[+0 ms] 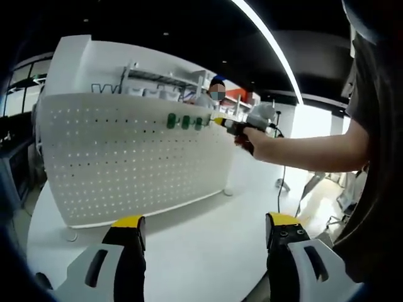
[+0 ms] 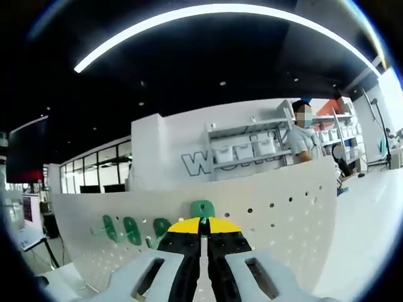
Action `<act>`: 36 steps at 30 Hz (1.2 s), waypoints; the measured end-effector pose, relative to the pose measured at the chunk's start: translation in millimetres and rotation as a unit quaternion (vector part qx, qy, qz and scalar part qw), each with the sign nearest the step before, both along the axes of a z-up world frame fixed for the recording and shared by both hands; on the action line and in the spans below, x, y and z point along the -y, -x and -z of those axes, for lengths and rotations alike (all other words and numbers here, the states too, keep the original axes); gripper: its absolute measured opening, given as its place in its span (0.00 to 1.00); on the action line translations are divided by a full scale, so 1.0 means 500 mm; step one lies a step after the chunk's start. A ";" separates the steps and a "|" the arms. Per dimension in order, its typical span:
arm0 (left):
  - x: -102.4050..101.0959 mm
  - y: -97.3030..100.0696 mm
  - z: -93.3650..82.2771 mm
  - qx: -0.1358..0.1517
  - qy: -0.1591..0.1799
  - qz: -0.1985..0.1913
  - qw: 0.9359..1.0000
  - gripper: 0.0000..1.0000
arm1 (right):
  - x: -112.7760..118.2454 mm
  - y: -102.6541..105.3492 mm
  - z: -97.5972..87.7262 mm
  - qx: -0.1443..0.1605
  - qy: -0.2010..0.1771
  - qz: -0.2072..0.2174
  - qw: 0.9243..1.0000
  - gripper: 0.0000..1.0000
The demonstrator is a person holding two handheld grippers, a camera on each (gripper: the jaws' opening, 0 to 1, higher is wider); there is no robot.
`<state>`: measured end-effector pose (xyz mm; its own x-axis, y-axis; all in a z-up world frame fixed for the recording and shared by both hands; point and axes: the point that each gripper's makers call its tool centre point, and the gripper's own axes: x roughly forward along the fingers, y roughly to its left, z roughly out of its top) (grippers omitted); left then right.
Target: Insert the hook assembly into the mounting plate slot until the hook locks in place.
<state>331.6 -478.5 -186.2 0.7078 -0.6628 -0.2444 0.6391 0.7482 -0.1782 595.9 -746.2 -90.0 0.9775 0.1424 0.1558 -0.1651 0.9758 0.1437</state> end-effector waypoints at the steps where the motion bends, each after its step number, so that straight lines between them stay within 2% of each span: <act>1: 0.000 0.000 0.003 -0.002 -0.003 0.000 1.000 0.79 | -0.001 -0.001 0.002 -0.001 -0.002 -0.002 1.000 0.00; 15: -0.003 0.001 -0.002 0.002 -0.003 -0.001 1.000 0.79 | 0.000 -0.004 0.021 -0.007 0.000 -0.004 1.000 0.00; 20: -0.005 -0.002 -0.003 0.003 -0.005 -0.003 1.000 0.79 | 0.001 -0.008 0.029 -0.007 -0.012 -0.004 1.000 0.00; 29: -0.009 -0.005 0.002 0.001 -0.005 -0.006 1.000 0.78 | -0.005 -0.012 0.030 -0.010 0.015 0.003 1.000 0.00; 31: -0.008 -0.006 0.003 0.001 -0.004 -0.005 1.000 0.79 | -0.004 -0.011 0.030 -0.009 0.011 0.004 1.000 0.00; 34: -0.006 -0.007 0.003 0.001 -0.005 -0.004 1.000 0.78 | -0.008 -0.009 0.032 -0.027 0.003 0.005 1.000 0.01; 36: -0.006 -0.007 0.003 0.002 -0.007 -0.003 1.000 0.78 | -0.008 -0.012 0.031 -0.038 0.011 0.003 0.999 0.01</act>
<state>335.0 -475.4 -187.6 0.7124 -0.6554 -0.2509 0.6357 0.7541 -0.1651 601.9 -742.3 -105.5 0.9872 0.1393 0.0779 -0.1488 0.9797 0.1343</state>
